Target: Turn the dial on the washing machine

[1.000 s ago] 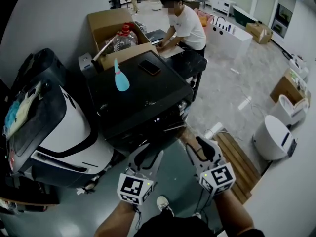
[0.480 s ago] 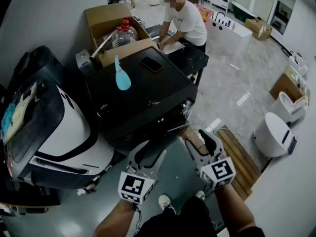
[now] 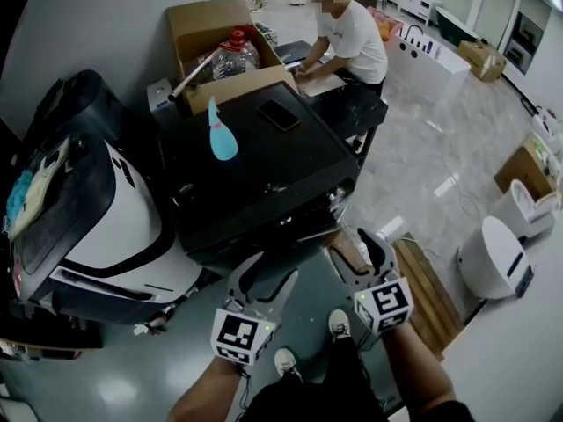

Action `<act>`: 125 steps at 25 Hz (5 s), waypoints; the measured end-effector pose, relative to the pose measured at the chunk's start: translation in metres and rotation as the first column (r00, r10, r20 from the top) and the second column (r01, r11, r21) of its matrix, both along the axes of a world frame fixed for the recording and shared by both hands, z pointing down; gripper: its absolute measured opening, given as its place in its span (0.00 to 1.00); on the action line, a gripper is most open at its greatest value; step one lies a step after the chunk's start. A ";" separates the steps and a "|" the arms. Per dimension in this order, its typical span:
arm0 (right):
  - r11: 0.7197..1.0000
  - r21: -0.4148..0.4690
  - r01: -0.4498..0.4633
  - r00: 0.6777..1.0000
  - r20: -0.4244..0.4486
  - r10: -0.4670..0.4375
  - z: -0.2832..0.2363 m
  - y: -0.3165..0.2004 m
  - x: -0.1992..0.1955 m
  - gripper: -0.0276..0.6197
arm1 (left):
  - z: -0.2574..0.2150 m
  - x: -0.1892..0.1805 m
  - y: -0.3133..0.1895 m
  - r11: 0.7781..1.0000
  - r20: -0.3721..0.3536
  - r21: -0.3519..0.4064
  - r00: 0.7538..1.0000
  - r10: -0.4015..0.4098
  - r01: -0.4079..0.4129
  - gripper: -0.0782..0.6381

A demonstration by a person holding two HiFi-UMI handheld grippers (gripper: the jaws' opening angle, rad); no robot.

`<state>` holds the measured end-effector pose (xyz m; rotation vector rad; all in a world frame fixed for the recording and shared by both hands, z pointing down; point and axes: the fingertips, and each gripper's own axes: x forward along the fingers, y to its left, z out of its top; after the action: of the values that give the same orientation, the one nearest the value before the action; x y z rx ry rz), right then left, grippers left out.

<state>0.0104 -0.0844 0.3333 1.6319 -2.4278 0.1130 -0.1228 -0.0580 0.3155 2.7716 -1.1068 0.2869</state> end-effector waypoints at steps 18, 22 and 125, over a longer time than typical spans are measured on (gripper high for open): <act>0.991 -0.072 0.110 0.981 -0.150 -0.120 0.104 -0.116 0.061 0.45 | 0.058 0.076 -0.060 0.990 0.058 -0.057 0.991 -0.124 0.127 0.44; 0.986 -0.097 0.133 0.975 -0.168 -0.148 0.133 -0.138 0.067 0.45 | 0.075 0.086 -0.075 0.985 0.065 -0.074 0.987 -0.148 0.153 0.44; 0.980 -0.140 0.142 0.990 0.017 -0.141 0.225 -0.209 0.075 0.50 | 0.156 0.101 -0.092 0.957 0.054 -0.196 0.977 -0.208 0.214 0.44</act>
<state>0.0852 -0.2935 0.5583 1.3978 -2.4696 0.2617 -0.0215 -0.1500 0.4716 2.4570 -1.2915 0.3949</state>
